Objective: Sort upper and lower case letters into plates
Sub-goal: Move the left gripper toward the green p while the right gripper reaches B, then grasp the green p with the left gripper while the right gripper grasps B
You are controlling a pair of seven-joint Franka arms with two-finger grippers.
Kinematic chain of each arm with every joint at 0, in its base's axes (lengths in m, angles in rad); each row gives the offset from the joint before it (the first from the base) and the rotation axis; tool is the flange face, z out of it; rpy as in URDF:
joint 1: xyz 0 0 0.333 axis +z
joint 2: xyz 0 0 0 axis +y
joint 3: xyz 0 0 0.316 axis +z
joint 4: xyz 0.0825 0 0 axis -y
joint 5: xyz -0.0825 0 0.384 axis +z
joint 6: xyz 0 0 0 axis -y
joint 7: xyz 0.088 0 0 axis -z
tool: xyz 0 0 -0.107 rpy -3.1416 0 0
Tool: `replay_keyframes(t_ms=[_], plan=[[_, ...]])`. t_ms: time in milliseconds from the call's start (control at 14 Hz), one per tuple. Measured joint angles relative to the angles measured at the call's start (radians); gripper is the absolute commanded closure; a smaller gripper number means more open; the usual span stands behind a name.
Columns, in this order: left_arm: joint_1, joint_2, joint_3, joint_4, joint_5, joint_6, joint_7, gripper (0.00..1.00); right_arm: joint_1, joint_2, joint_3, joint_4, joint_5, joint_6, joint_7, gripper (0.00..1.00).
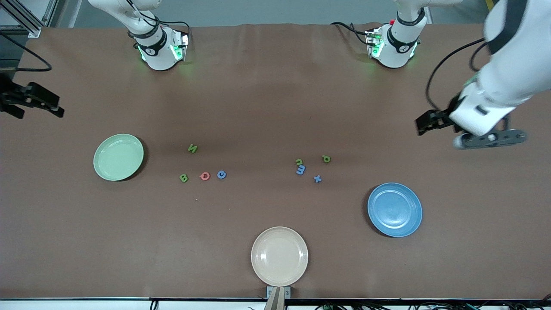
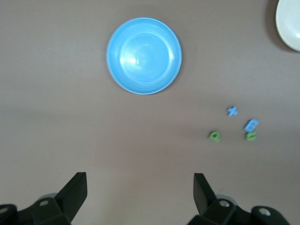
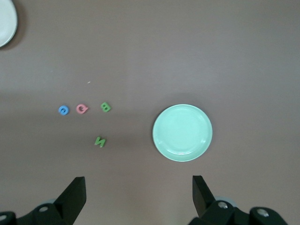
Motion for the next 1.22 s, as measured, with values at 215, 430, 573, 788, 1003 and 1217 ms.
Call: replay_keyframes(t_ms=[215, 430, 573, 788, 1003, 1217], plan=[[-0.092, 0.051, -0.007, -0.054, 0.000, 0.065, -0.215, 0.00, 0.076, 0.045, 0.002, -0.001, 0.000, 0.003, 0.016, 0.00], [-0.175, 0.107, -0.009, -0.121, 0.000, 0.161, -0.371, 0.00, 0.121, 0.091, 0.003, -0.003, -0.002, 0.001, 0.016, 0.00], [-0.235, 0.149, -0.010, -0.189, 0.000, 0.270, -0.490, 0.00, 0.159, 0.126, 0.003, -0.006, -0.003, -0.017, 0.030, 0.00], [-0.300, 0.217, -0.010, -0.300, 0.000, 0.468, -0.646, 0.01, 0.172, 0.176, 0.003, -0.062, -0.002, 0.042, 0.061, 0.00], [-0.328, 0.272, -0.010, -0.404, 0.000, 0.642, -0.753, 0.20, 0.182, 0.205, 0.002, -0.229, -0.002, 0.252, 0.051, 0.00], [-0.326, 0.319, -0.006, -0.439, 0.000, 0.741, -0.786, 0.27, 0.233, 0.212, 0.003, -0.409, -0.004, 0.523, -0.118, 0.00]])
